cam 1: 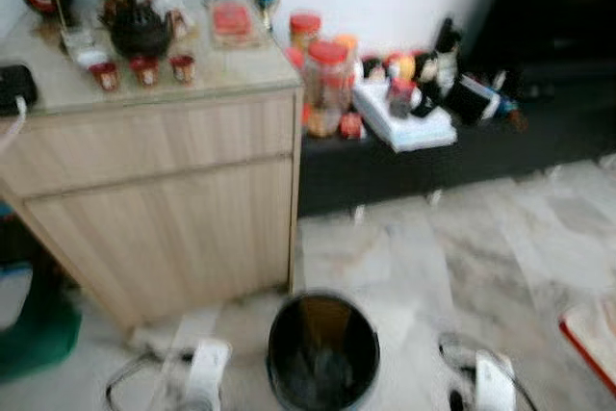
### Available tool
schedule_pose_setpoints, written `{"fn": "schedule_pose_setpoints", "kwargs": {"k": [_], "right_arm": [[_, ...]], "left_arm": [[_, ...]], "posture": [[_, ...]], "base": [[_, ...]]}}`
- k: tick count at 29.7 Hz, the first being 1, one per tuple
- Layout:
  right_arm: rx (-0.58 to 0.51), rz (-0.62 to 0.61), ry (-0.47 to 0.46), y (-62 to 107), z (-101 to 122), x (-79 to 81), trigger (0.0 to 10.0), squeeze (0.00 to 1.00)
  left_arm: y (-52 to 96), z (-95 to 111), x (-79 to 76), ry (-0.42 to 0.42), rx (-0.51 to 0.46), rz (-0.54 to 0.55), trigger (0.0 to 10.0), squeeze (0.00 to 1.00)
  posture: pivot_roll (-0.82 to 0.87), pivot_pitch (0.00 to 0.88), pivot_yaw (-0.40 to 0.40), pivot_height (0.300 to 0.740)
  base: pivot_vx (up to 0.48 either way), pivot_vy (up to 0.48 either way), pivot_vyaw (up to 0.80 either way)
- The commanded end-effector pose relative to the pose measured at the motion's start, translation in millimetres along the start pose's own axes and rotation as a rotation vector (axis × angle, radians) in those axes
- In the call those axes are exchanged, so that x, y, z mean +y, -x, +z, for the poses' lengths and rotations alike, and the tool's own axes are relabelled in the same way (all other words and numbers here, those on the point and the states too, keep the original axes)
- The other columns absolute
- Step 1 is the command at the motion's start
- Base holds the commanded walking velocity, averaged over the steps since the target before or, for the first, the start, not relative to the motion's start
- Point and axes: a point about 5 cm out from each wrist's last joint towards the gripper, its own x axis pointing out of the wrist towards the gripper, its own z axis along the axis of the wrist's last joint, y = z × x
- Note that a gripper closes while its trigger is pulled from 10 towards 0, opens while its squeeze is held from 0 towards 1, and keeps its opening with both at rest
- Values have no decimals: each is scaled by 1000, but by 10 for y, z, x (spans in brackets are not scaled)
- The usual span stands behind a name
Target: Picking trash to rubbish bin
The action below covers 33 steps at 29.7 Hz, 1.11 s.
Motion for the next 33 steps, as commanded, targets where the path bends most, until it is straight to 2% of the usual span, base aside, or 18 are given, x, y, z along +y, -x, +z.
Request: {"fn": "schedule_pose_setpoints", "kwargs": {"k": [1,8,13,14,16,18,22,25,27,29,31,33], "right_arm": [[12,-29,-4,18,-58,-119,10000,0],[-4,-30,-5,12,-22,-120,10000,0],[-25,-19,21,-4,65,-107,10000,0],[-55,19,41,-26,190,-63,10000,0],[-75,53,46,-41,288,-22,10000,0],[-90,114,100,-60,420,64,10000,0],[-159,169,119,-73,685,166,10000,0],[-188,195,121,-72,790,221,10000,0],[-230,274,131,-59,954,360,10000,0],[-240,303,133,-52,997,402,10000,0],[-239,304,133,-52,997,401,10000,0],[-281,415,166,-14,1121,588,10000,0]], "left_arm": [[-7,71,-116,1,-15,-32,10000,0],[-10,103,-121,-2,-28,-33,10000,0],[-18,212,-161,-24,-63,-59,10000,0],[-22,369,-222,-48,-117,-101,10000,0],[-20,489,-276,-66,-158,-137,10000,0],[-14,605,-355,-91,-183,-180,10000,0],[12,800,-510,-101,-236,-258,10000,0],[28,886,-579,-94,-257,-292,10000,0],[58,1008,-700,-127,-280,-342,10000,0],[67,1040,-734,-141,-289,-354,10000,0],[68,1040,-734,-141,-289,-355,10000,0],[115,1203,-852,-78,-329,-413,10000,0]], "posture": [[-69,45,-60,740],[-68,48,-61,740],[-70,48,-63,740],[-71,52,-65,740],[-74,52,-65,740],[-79,48,-65,740],[-79,48,-65,740],[-79,48,-65,740],[-99,45,-69,740],[-99,45,-69,740],[-99,45,-69,740],[-117,49,-72,740]], "base": [[274,0,0],[273,0,0],[272,0,0],[0,0,0],[0,0,0],[0,0,0],[0,0,0],[0,0,0],[0,0,0],[0,0,0],[0,0,0],[0,0,0]]}}
